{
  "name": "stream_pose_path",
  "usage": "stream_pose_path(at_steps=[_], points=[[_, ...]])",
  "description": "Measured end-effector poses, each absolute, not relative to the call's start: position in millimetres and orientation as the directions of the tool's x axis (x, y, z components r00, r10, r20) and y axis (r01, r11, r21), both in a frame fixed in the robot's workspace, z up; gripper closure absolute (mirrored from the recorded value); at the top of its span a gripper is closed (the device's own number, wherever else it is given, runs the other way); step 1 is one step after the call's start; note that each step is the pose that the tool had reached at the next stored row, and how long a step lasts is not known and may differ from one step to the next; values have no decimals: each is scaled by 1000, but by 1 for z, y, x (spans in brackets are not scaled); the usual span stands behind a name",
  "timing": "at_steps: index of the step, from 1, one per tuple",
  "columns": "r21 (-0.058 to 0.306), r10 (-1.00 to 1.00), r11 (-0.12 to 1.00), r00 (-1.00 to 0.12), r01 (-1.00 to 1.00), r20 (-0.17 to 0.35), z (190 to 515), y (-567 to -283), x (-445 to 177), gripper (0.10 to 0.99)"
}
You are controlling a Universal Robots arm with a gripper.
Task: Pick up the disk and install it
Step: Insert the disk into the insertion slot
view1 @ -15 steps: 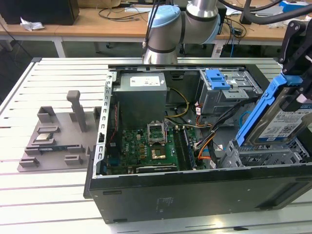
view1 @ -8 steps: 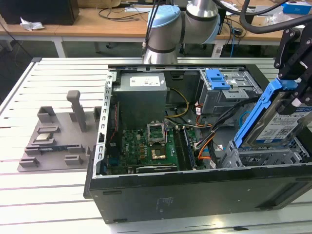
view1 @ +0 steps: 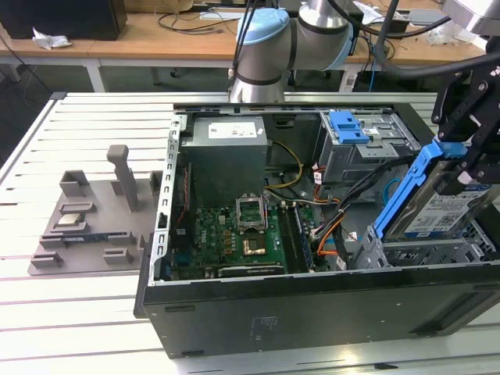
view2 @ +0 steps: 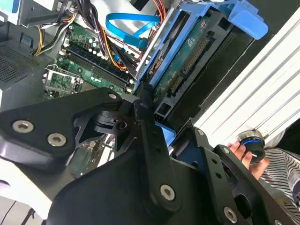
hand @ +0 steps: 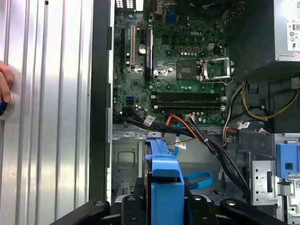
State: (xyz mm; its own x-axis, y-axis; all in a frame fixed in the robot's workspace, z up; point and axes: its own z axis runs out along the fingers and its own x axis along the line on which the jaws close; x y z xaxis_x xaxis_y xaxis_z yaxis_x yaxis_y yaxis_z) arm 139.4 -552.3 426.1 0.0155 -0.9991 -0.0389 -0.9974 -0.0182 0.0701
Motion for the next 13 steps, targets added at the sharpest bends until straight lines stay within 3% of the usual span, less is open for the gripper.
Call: stream_pose_path(at_steps=[13], points=[[70, -999, -18, 15, -997, -39, 410, -552, 139, 718]])
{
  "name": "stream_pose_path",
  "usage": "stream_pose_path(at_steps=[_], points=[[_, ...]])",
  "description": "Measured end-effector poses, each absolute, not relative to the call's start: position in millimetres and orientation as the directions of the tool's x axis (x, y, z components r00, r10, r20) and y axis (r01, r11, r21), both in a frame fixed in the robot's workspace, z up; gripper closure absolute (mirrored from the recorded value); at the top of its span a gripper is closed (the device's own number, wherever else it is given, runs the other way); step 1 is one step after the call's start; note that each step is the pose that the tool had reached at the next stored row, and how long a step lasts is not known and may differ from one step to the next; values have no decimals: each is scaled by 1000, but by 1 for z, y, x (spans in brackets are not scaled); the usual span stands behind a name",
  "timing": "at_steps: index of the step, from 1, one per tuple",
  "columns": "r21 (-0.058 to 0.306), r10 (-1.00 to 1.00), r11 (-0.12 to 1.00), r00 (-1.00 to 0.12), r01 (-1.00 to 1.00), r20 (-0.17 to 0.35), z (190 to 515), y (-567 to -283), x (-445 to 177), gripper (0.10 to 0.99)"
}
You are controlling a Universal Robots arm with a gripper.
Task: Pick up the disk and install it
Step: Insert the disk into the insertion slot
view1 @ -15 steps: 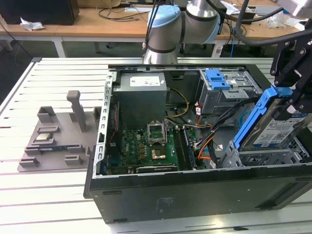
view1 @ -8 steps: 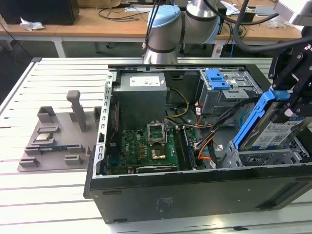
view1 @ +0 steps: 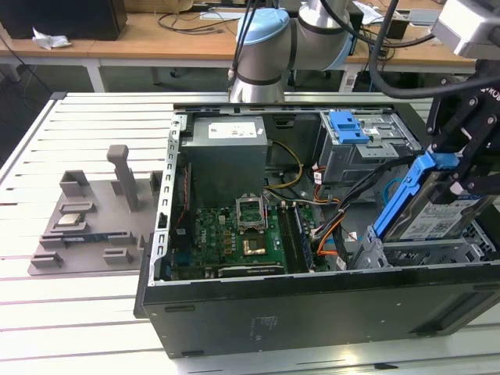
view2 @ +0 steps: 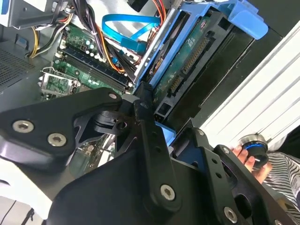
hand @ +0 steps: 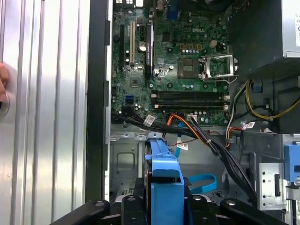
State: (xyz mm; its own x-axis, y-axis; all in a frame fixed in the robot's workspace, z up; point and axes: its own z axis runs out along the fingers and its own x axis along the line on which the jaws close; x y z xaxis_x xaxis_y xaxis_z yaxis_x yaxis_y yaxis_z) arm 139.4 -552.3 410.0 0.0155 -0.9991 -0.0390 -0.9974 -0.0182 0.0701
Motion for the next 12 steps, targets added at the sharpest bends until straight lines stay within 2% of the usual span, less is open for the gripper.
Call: stream_pose_path(at_steps=[9, 10, 12], points=[[70, -999, -18, 15, -997, -39, 402, -552, 139, 706], [70, -999, -18, 15, -997, -39, 402, -552, 139, 647], [70, -999, -18, 15, -997, -39, 402, -552, 139, 647]])
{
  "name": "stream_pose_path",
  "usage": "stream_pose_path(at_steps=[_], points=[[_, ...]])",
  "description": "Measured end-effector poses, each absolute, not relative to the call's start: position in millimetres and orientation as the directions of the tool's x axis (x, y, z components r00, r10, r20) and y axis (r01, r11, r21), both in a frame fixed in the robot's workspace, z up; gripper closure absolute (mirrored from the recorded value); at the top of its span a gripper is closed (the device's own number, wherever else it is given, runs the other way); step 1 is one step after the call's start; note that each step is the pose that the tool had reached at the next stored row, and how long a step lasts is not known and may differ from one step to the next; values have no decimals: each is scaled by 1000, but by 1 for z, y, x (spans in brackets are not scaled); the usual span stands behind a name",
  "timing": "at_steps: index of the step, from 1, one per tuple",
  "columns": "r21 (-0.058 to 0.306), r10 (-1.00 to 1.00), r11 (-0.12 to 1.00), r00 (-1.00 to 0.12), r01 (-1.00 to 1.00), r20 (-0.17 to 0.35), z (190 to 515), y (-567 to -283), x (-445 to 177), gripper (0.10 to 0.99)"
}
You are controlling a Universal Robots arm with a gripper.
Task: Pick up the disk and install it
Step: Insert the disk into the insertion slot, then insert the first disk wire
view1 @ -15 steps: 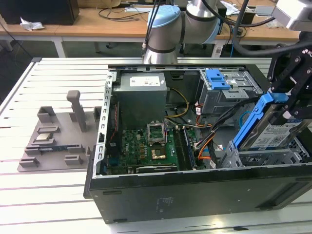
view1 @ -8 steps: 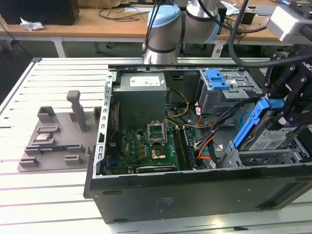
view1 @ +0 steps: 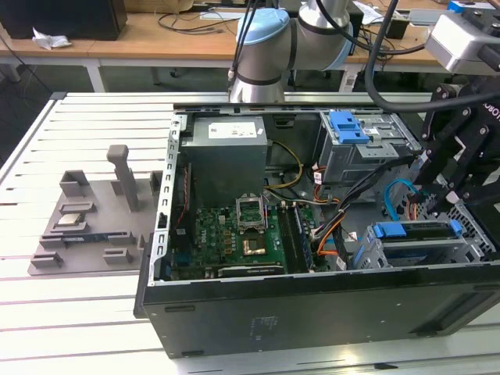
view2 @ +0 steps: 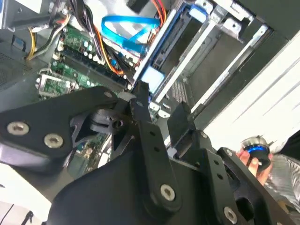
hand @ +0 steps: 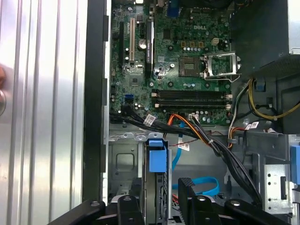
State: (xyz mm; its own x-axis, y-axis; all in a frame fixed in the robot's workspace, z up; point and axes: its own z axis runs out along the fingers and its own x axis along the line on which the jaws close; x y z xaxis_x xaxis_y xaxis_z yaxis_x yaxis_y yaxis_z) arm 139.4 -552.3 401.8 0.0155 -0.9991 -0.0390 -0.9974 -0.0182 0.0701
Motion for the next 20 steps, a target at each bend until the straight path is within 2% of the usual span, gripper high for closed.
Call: stream_pose_path(at_steps=[2, 7, 20], points=[[70, -999, -18, 15, -997, -39, 402, -552, 139, 659], [70, -999, -18, 16, -997, -39, 402, -552, 139, 969], [70, -999, -18, 15, -997, -36, 401, -546, 148, 980]])
